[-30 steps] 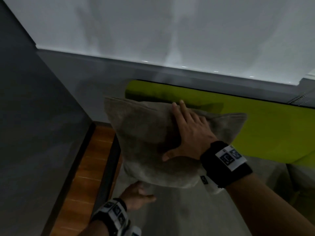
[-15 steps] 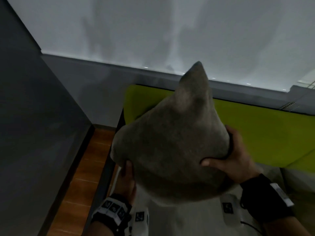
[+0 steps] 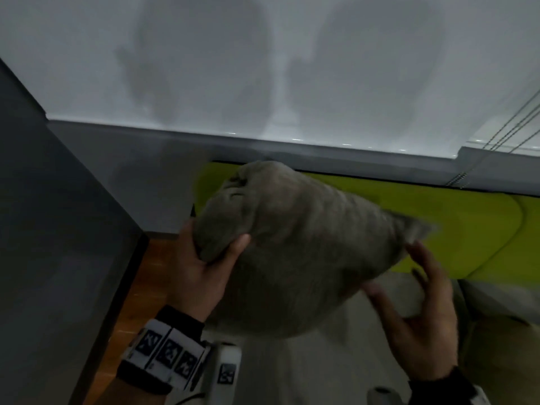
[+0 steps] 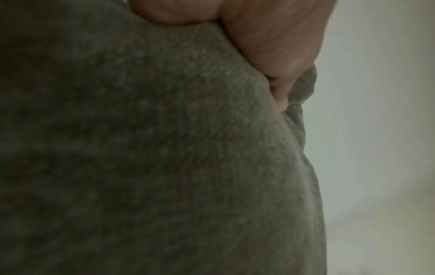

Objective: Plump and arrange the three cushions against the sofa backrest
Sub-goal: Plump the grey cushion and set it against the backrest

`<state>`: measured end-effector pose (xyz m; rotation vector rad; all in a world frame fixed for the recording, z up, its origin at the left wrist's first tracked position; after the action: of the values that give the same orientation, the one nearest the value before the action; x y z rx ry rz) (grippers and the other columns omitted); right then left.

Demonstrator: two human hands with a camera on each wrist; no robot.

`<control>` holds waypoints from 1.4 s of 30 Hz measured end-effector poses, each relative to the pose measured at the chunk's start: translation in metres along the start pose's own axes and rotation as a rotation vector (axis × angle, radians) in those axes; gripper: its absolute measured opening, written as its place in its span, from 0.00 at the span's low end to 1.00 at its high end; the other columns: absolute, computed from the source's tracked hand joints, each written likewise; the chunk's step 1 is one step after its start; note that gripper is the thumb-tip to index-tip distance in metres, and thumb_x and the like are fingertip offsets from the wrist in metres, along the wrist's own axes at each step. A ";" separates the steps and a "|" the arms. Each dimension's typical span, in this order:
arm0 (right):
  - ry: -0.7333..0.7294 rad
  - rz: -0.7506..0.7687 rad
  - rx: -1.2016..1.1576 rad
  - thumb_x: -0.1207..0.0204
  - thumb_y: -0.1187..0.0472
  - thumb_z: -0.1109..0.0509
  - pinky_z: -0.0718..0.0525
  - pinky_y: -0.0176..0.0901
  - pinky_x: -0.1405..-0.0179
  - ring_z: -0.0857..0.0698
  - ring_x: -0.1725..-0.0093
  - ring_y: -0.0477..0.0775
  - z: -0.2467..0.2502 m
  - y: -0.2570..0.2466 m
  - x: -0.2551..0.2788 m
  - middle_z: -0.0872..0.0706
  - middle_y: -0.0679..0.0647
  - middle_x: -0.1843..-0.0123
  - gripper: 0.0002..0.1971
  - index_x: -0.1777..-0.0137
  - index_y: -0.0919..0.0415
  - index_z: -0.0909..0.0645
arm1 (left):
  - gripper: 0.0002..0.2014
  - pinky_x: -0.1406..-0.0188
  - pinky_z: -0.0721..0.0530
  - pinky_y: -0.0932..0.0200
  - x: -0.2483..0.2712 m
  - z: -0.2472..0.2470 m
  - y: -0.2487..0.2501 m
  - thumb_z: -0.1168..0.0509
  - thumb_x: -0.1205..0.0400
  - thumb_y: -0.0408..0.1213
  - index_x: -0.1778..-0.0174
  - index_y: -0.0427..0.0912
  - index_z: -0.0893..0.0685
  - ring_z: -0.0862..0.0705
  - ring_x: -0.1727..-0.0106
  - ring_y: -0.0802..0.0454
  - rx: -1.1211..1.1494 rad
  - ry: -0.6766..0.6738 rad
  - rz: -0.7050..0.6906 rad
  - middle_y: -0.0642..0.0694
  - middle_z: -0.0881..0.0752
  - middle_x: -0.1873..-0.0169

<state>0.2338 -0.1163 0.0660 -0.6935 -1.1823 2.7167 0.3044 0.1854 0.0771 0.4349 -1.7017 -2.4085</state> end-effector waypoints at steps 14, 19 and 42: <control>-0.166 -0.288 -0.355 0.42 0.46 0.09 0.10 0.41 0.49 0.08 0.47 0.43 -0.075 0.047 -0.015 0.08 0.30 0.52 0.27 0.42 0.45 0.11 | 0.43 0.25 0.28 0.59 -0.038 0.005 -0.027 0.26 0.35 0.69 0.24 0.57 0.27 0.27 0.23 0.57 -0.183 -0.181 -0.229 0.57 0.27 0.23; -0.066 -0.411 -0.698 0.46 0.52 0.11 0.09 0.43 0.49 0.07 0.44 0.52 -0.055 0.075 -0.003 0.04 0.50 0.44 0.31 0.41 0.57 0.10 | 0.31 0.30 0.20 0.58 -0.018 0.019 -0.108 0.27 0.23 0.55 0.25 0.48 0.24 0.18 0.42 0.60 -0.162 -0.314 0.151 0.42 0.18 0.33; -0.288 -0.496 -0.459 0.59 0.18 0.18 0.14 0.40 0.39 0.13 0.36 0.40 -0.139 0.065 -0.015 0.13 0.41 0.35 0.60 0.27 0.47 0.22 | 0.45 0.38 0.22 0.75 -0.008 0.034 -0.162 0.13 0.38 0.37 0.26 0.48 0.28 0.19 0.45 0.66 -0.202 -0.517 0.232 0.54 0.19 0.41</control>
<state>0.3146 -0.0727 -0.0578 -0.0116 -1.7875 2.1903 0.3067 0.2731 -0.0637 -0.4272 -1.5346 -2.6188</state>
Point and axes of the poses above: each hand's wrist, its own x-axis away from the middle knuckle, its own z-axis out of the back of the hand, y = z × x, the point moved 2 cm from there along -x, towards the middle knuckle
